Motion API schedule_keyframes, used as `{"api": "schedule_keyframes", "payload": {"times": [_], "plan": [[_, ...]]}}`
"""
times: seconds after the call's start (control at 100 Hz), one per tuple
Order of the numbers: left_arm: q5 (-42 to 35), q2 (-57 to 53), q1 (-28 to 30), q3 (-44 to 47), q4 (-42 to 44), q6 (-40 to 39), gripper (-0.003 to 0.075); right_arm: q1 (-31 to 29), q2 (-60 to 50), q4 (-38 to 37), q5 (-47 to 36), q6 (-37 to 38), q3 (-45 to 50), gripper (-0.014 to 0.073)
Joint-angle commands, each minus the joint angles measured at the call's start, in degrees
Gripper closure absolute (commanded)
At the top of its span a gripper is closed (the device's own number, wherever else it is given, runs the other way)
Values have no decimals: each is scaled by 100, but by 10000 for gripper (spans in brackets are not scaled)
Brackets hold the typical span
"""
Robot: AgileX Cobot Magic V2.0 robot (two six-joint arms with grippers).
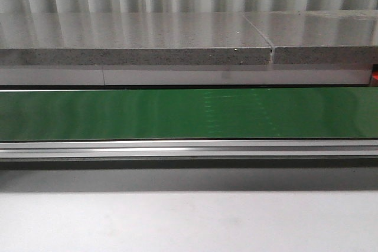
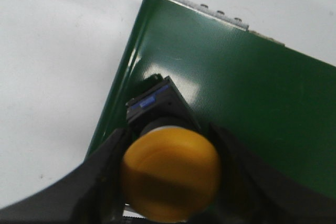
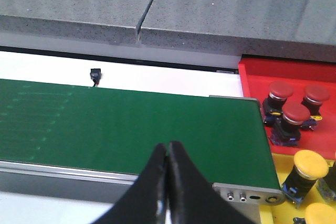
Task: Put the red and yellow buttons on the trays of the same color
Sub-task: 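Lower the yellow button onto the green belt and open the left gripper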
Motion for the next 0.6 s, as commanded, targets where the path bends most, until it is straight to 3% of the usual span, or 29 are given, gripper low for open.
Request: {"api": "schedule_keyframes", "payload": {"times": [0.0, 0.19, 0.26, 0.38, 0.43, 0.59], "plan": [[90, -116, -42, -133, -142, 17, 554, -1, 51, -3, -466, -56, -154, 660], [166, 39, -42, -133, -142, 58, 526, -1, 51, -3, -466, -56, -154, 660], [166, 39, -42, -133, -142, 68, 454, -1, 51, -3, -466, -56, -154, 660], [126, 39, -42, -133, -212, 70, 254, -1, 51, -3, -466, -56, -154, 660], [38, 39, -42, -163, -269, 70, 212, -1, 51, -3, -466, -56, -154, 660], [-1, 39, -42, -518, -476, 80, 209, -1, 51, -3, -466, -56, -154, 660]]}}
